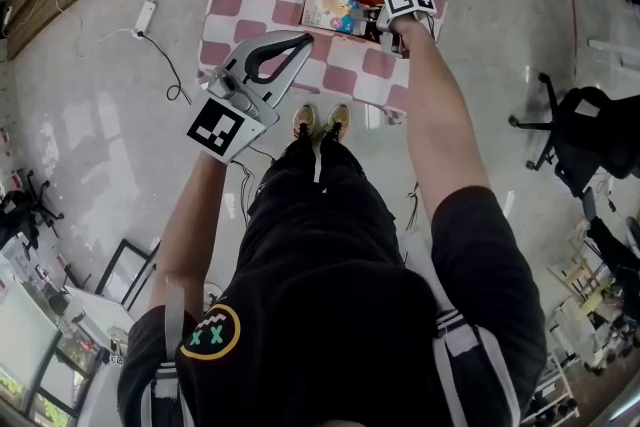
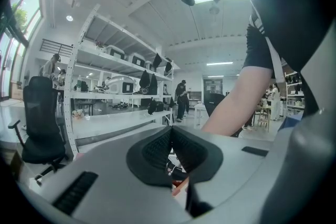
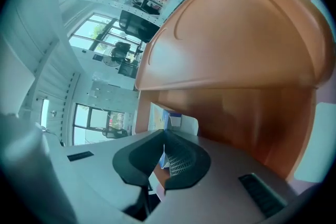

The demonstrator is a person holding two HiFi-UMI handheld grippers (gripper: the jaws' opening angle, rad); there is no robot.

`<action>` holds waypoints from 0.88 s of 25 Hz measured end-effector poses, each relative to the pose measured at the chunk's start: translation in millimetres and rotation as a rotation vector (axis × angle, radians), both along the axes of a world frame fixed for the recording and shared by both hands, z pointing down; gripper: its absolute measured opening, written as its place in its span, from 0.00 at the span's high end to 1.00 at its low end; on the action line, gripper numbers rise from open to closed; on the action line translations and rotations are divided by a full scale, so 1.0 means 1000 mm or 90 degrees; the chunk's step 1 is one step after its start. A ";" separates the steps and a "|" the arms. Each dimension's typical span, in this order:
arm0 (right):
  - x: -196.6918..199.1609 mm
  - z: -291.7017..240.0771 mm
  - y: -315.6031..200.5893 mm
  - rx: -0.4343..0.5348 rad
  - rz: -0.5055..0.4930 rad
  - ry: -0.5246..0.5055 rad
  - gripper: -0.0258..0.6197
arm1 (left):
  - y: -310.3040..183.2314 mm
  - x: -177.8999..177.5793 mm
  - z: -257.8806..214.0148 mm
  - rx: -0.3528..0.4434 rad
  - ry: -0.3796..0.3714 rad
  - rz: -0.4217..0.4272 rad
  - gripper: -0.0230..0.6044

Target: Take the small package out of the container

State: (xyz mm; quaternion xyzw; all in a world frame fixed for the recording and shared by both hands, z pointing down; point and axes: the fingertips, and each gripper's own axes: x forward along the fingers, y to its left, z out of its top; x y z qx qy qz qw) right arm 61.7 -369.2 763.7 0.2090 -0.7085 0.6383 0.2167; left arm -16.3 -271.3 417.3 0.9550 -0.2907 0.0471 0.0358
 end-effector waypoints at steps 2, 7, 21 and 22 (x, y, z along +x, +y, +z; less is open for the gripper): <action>-0.002 -0.005 0.002 0.006 -0.005 -0.014 0.92 | 0.001 0.003 -0.002 0.002 0.001 0.002 0.94; -0.009 -0.027 0.005 0.026 -0.010 -0.042 0.92 | 0.005 0.006 -0.007 0.014 0.001 0.008 0.94; -0.001 -0.140 0.012 0.255 -0.001 -0.055 0.92 | 0.025 0.006 -0.014 0.062 -0.021 0.041 0.94; 0.002 -0.153 0.014 0.283 0.001 -0.056 0.92 | 0.026 0.005 -0.014 0.066 -0.025 0.045 0.94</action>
